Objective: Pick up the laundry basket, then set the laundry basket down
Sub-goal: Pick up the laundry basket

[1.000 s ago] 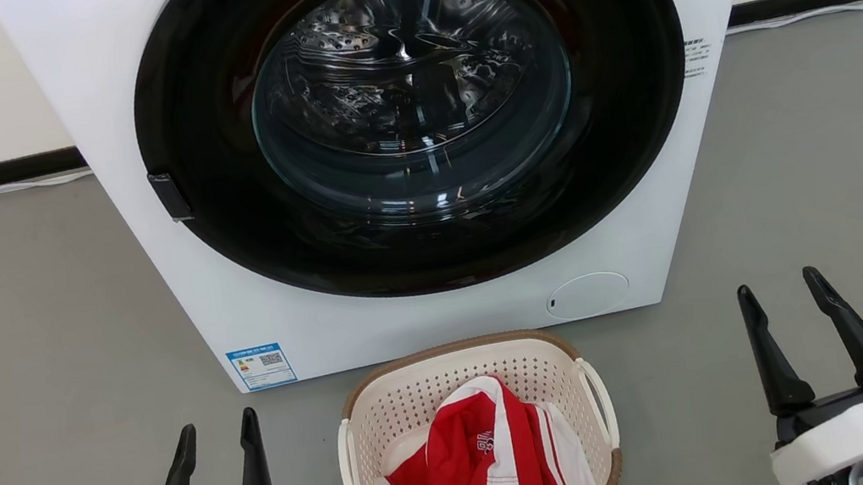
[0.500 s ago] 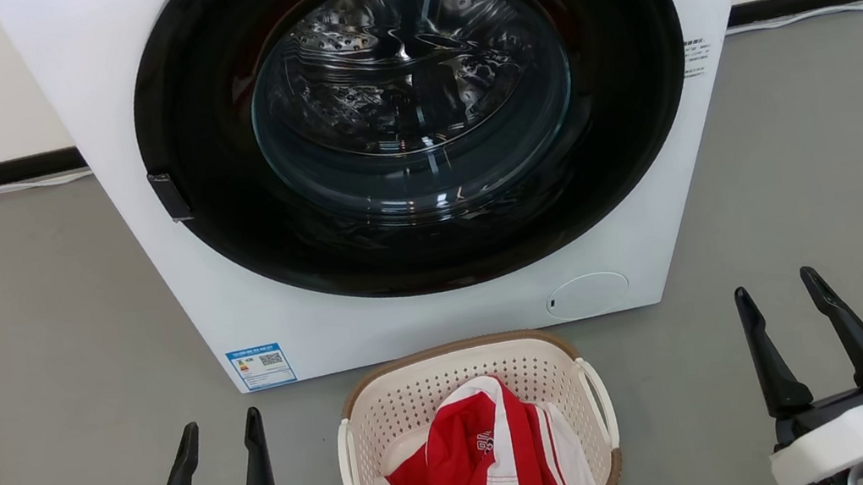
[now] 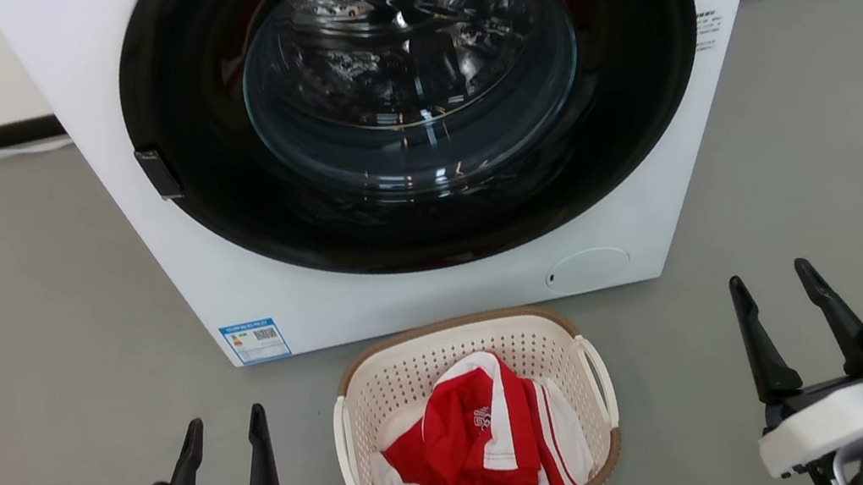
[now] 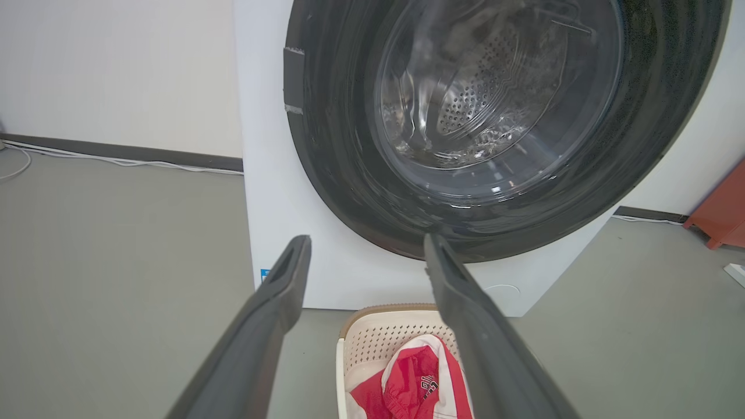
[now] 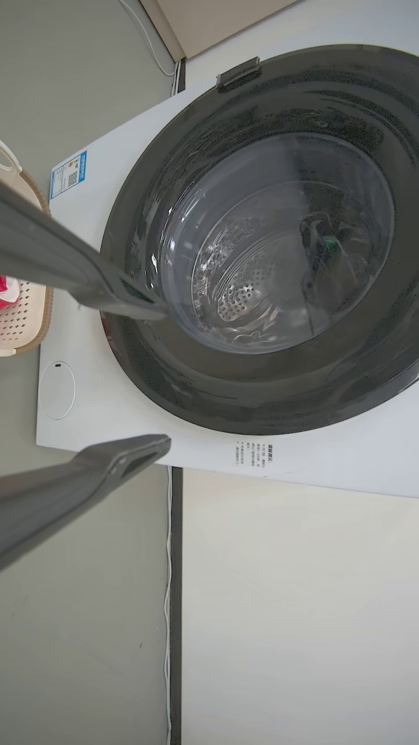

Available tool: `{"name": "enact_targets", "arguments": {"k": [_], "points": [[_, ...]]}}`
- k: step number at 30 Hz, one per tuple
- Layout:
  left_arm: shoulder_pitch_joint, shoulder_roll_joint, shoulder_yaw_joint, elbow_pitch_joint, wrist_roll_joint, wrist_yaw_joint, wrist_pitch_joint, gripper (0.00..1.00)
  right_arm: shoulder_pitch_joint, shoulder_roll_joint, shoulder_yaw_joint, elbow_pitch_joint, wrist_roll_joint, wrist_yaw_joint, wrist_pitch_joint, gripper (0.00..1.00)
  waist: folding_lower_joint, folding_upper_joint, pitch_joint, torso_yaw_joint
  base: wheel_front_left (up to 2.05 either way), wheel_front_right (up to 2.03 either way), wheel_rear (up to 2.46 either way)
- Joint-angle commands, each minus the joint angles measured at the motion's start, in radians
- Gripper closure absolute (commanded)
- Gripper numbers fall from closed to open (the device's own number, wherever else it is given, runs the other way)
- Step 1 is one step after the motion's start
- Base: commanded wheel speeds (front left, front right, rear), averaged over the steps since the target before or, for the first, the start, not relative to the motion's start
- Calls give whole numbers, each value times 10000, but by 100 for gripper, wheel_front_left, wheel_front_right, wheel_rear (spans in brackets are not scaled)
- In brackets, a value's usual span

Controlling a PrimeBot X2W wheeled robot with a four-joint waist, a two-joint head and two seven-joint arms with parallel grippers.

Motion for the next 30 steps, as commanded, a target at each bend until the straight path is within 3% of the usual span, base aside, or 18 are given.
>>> {"name": "enact_targets", "arguments": {"k": [1, 9, 22, 30], "points": [[-568, 112, 243, -144, 76, -90, -107, 0, -457, -18, 171, 61, -118, 60, -107, 0, 0, -1, 101, 14, 0, 0, 0], [-1580, 112, 122, 1050, 67, -139, -107, 0, -1771, 131, 101, 1960, -456, 60, 210, 0, 0, -1, 908, 78, 0, 0, 0], [-4910, 112, -680, 4741, -694, -194, 681, 0, -4596, 177, -79, 4619, -1421, 60, 1656, 0, 0, -1, 3099, 382, 0, 0, 0], [-6650, 112, -1266, 6699, -1588, 8, 525, 0, -5778, 168, -88, 5913, -1968, 60, 1454, 0, 0, -1, 4515, 479, 0, 0, 0]]}}
